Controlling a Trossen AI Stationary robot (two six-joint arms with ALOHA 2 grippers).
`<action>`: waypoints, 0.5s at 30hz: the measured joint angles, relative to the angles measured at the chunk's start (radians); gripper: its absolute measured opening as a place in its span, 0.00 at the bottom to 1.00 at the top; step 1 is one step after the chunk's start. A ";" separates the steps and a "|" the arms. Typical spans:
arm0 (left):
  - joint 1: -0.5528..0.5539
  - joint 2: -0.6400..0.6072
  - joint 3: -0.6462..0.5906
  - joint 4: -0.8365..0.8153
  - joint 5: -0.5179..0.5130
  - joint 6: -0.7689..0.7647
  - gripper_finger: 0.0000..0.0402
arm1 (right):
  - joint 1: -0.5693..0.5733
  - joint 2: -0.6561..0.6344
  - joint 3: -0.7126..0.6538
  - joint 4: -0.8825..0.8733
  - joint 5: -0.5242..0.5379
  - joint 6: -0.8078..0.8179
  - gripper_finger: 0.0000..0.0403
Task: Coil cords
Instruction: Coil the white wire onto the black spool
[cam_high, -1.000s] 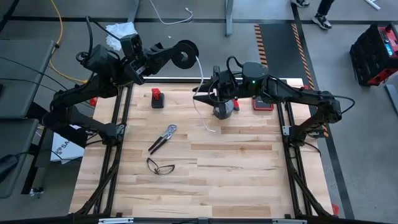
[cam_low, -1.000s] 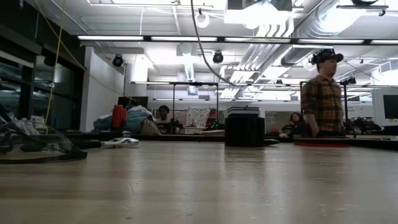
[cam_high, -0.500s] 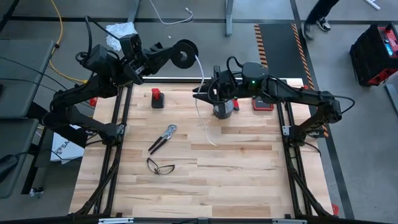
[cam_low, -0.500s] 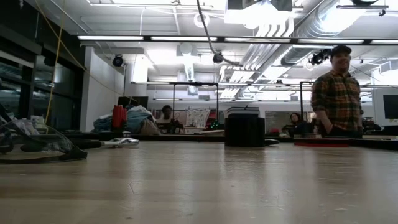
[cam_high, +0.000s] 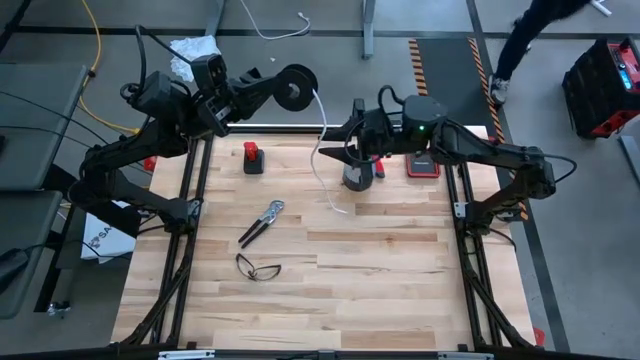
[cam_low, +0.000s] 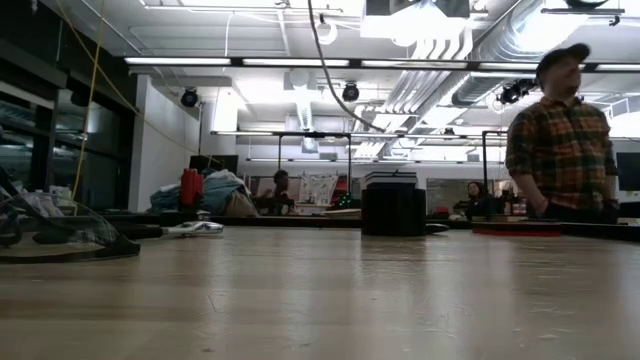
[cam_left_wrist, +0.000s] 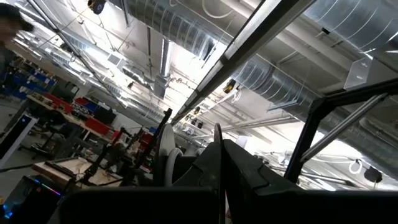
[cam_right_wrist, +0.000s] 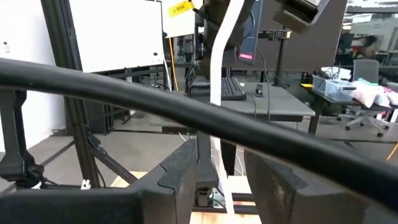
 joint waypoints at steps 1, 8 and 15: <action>0.003 0.000 0.000 0.000 0.000 0.000 0.00 | 0.002 0.000 0.000 0.000 0.000 0.004 0.31; 0.014 0.000 0.000 0.000 -0.002 0.000 0.00 | 0.009 0.011 0.000 -0.011 0.002 -0.001 0.31; 0.014 0.000 0.000 0.000 -0.006 0.000 0.00 | 0.009 0.011 0.000 -0.034 0.014 -0.003 0.31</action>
